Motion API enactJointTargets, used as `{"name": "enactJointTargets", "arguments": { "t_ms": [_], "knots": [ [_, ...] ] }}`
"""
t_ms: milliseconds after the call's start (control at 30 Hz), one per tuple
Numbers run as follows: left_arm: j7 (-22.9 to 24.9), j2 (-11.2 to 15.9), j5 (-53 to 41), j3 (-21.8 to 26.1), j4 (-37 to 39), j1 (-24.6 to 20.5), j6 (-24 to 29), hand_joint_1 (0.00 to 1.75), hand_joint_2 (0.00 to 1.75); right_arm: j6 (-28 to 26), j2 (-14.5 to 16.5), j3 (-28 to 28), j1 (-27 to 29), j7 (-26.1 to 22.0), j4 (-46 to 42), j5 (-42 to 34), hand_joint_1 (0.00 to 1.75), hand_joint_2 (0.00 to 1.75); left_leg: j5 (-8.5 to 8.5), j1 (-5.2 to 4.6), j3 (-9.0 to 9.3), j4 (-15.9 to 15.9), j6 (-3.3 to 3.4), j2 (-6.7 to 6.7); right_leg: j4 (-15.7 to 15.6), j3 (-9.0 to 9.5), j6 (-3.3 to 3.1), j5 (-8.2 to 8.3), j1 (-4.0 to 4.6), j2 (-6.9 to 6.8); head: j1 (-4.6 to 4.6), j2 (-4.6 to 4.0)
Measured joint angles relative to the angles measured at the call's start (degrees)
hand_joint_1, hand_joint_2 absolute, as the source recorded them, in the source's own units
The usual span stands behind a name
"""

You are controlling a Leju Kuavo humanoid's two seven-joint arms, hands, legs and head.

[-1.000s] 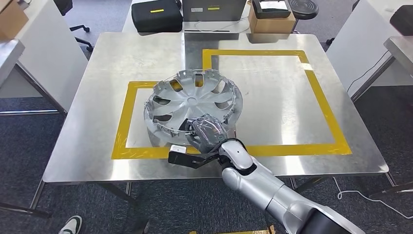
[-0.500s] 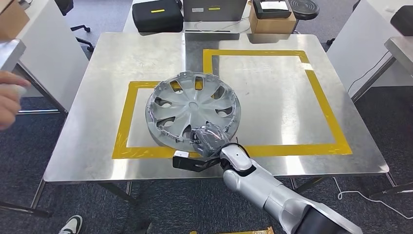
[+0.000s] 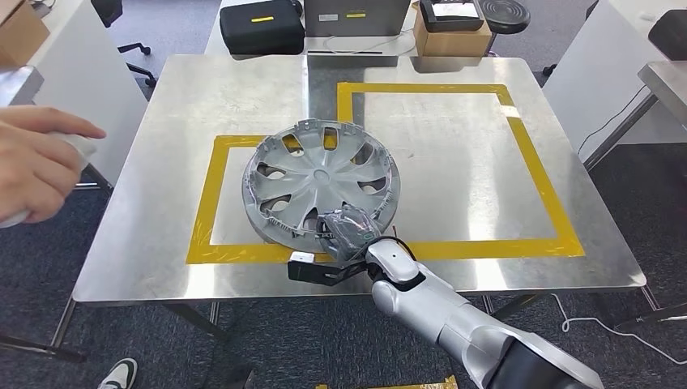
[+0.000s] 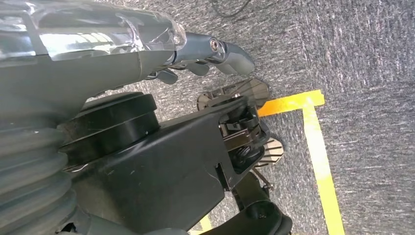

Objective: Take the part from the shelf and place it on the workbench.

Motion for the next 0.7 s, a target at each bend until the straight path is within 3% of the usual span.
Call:
{"name": "enactJointTargets", "arguments": {
  "t_ms": [267,400,700],
  "knots": [
    [0.00,0.01,-0.07,-0.03,0.00,0.00,0.00,0.00,1.75,-0.04,0.11,0.45,-0.47,0.56,0.83,-0.54,1.75,1.75,0.00,0.00,0.08,0.00,0.00,-0.05,0.00,0.04,0.00,0.00,0.00,0.00,0.01,0.01],
    [0.01,0.02,-0.26,-0.10,0.00,0.01,0.00,0.00,1.75,0.06,-1.02,0.61,-1.50,5.60,1.33,-2.12,1.75,1.75,0.02,-0.01,0.15,0.01,0.00,-0.38,-0.01,0.09,0.01,0.00,-0.01,-0.11,-0.08,0.00],
    [-0.16,0.21,-0.40,-0.40,0.02,0.42,0.14,0.00,1.75,1.76,-11.60,-1.16,-6.36,16.64,4.14,-0.34,1.75,1.75,0.23,-0.06,0.13,0.05,0.21,-1.54,-0.16,0.53,0.02,0.00,-0.05,-1.11,0.01,0.00]
  ]
}}
